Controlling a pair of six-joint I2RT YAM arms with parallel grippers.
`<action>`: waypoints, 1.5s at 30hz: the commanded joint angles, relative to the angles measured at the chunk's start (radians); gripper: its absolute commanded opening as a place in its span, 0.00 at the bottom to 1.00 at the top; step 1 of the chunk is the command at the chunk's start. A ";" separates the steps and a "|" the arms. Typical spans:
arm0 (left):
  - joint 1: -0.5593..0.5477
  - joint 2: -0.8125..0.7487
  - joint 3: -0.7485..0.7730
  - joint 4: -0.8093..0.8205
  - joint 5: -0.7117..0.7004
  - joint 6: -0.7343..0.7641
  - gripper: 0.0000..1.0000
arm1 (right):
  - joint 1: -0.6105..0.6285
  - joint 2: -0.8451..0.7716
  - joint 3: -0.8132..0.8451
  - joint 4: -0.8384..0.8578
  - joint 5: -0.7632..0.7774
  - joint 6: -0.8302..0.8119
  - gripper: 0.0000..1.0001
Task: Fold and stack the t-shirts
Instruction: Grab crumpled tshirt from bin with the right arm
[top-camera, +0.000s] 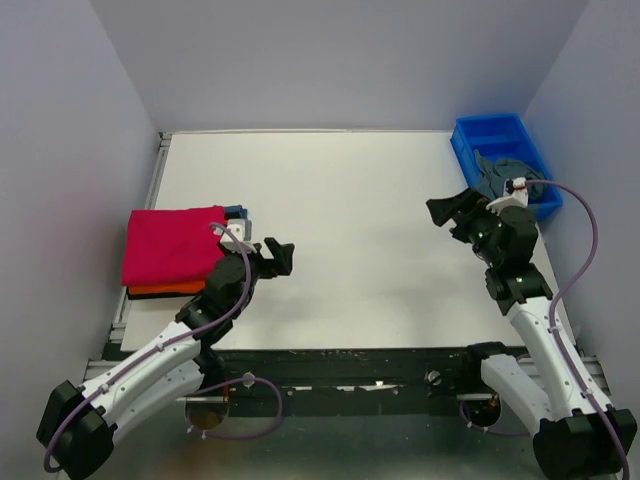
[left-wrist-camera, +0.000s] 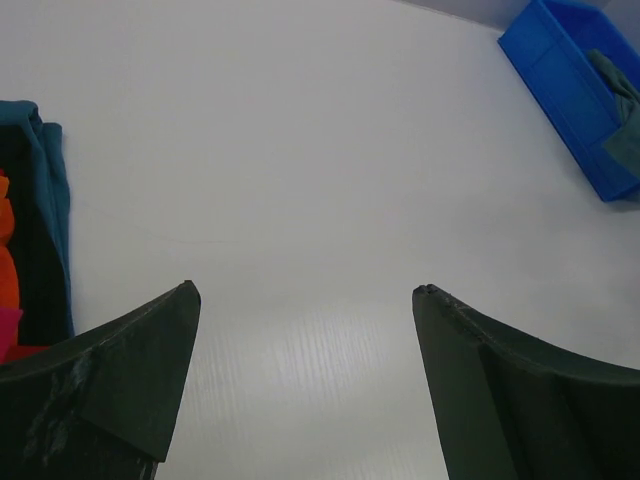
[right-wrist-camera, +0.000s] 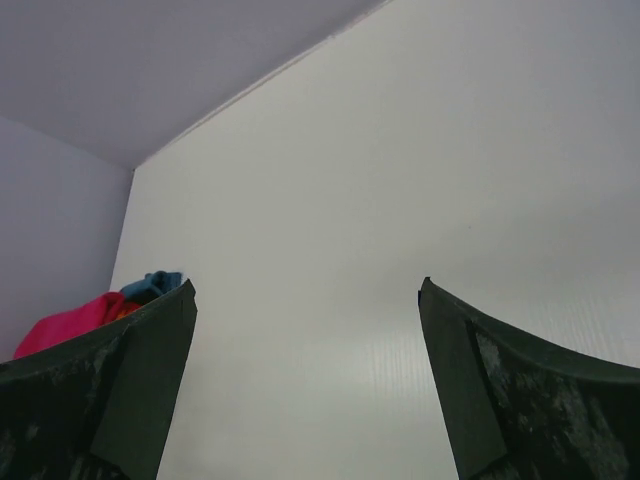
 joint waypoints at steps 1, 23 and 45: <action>-0.005 -0.030 -0.025 0.055 -0.005 0.021 0.99 | -0.006 0.014 -0.002 -0.043 0.108 -0.047 1.00; -0.003 0.002 -0.042 0.091 0.014 0.024 0.99 | -0.244 0.928 0.737 -0.304 0.418 -0.098 0.83; -0.003 -0.010 -0.039 0.071 0.004 0.027 0.99 | -0.350 0.996 0.811 -0.231 0.246 -0.125 0.01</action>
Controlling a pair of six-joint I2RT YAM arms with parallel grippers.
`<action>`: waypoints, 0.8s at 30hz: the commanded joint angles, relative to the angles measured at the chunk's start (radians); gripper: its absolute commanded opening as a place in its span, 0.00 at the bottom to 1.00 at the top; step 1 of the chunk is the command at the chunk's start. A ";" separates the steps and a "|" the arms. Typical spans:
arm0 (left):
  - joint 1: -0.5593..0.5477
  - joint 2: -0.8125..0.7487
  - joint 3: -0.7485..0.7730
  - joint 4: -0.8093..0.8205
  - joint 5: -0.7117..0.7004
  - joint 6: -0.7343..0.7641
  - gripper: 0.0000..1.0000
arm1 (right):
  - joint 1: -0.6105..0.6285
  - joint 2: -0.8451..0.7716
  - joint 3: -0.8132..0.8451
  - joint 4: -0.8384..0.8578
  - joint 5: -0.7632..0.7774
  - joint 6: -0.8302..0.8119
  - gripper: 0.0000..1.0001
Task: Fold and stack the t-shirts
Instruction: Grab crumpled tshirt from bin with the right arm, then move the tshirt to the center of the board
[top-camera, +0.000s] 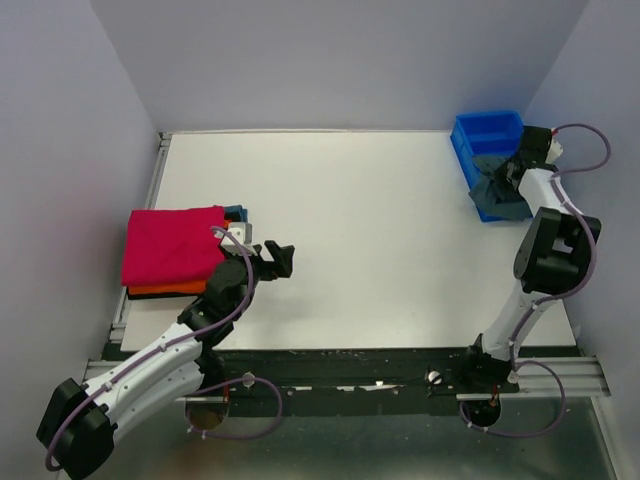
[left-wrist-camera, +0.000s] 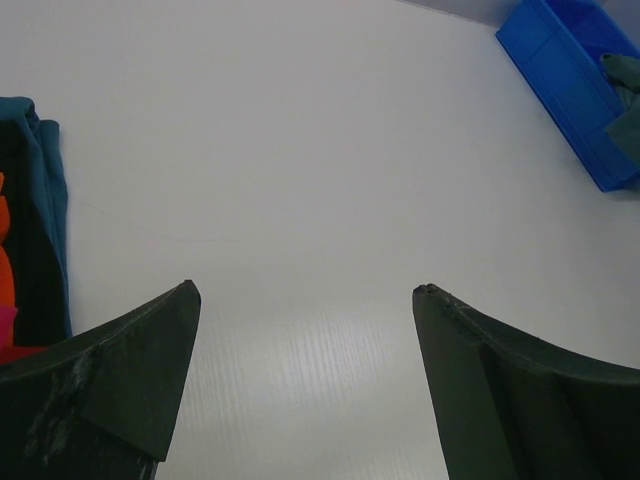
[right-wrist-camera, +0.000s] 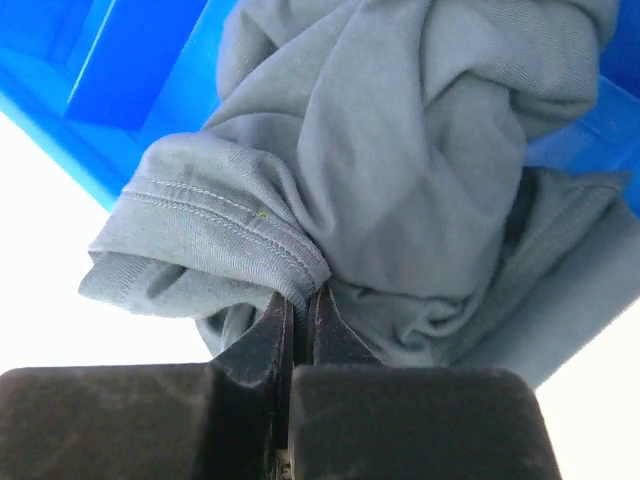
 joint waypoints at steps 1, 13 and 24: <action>-0.003 -0.023 0.009 0.003 0.005 0.012 0.99 | 0.035 -0.210 -0.055 0.024 0.011 -0.079 0.01; -0.003 -0.025 0.007 0.007 0.022 0.007 0.99 | 0.432 -0.571 0.210 -0.078 0.061 -0.408 0.01; -0.003 -0.026 0.012 0.001 0.014 0.013 0.99 | 0.488 -0.626 0.356 -0.153 0.049 -0.407 0.70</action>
